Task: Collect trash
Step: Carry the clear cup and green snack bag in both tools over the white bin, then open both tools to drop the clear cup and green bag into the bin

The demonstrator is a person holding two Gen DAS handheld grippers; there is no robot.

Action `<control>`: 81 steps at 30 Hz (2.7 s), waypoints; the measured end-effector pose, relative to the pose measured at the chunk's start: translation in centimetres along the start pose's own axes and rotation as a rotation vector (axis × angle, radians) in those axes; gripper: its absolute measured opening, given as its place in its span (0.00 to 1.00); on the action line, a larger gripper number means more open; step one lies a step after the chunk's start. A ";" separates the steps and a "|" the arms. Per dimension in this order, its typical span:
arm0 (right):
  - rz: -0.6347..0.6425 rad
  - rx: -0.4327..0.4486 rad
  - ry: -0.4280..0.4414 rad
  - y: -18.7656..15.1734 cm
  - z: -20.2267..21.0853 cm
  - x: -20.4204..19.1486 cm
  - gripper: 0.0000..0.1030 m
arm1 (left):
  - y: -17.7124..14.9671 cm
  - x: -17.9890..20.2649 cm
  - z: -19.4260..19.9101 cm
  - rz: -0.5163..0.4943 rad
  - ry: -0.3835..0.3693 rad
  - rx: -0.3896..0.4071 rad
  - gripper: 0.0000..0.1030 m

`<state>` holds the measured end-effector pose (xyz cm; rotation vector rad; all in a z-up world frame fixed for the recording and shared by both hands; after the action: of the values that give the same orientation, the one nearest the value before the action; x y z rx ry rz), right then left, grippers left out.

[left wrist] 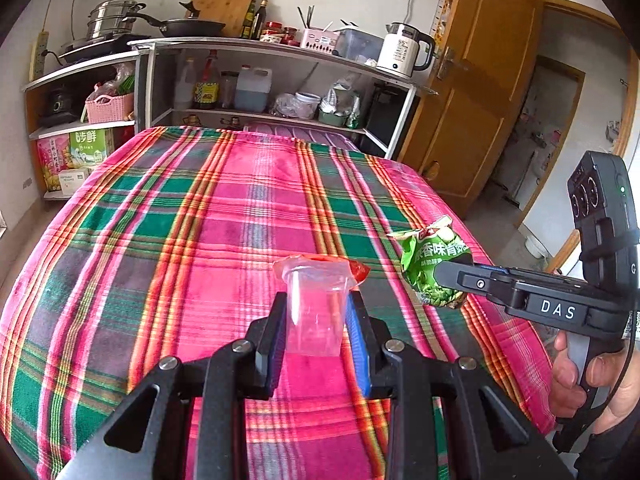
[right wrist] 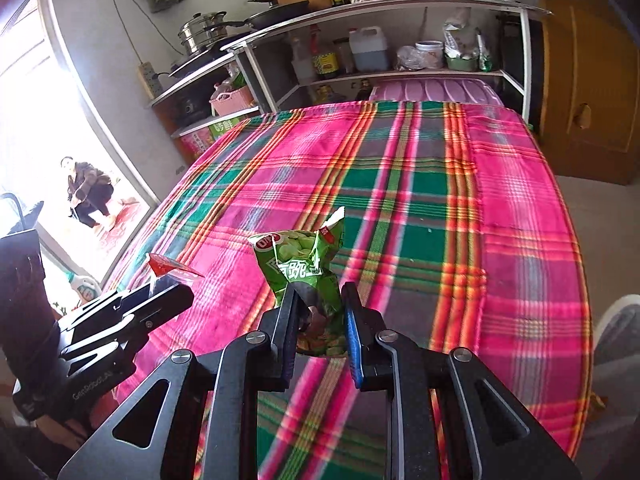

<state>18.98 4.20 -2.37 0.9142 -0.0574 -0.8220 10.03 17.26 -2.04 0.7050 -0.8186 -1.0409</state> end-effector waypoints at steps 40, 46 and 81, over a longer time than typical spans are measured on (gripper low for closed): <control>-0.366 0.181 -0.343 -9.3 18.8 19.6 0.21 | -2.4 24.7 -5.2 -0.262 -0.377 -0.116 0.29; -0.411 0.176 -0.377 -10.4 19.4 21.7 0.21 | -3.2 27.1 -6.4 -0.279 -0.407 -0.146 0.29; -0.446 0.183 -0.443 -11.9 21.0 23.0 0.31 | -5.4 31.3 -8.5 -0.291 -0.478 -0.244 0.42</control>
<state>20.01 -29.11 -4.31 0.9138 -0.3274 -1.4455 23.39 -12.72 -3.32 0.3731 -0.9910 -1.5794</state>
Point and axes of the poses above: each gripper's, at about its wrist camera, not at the fingertips, and z roughly against the way its jaws point, x to its right, y to its top, the point moved 3 cm from there along -z, roughly the way its jaws point, and after that the axes turned 7 degrees about x, right-handed, at the moved point
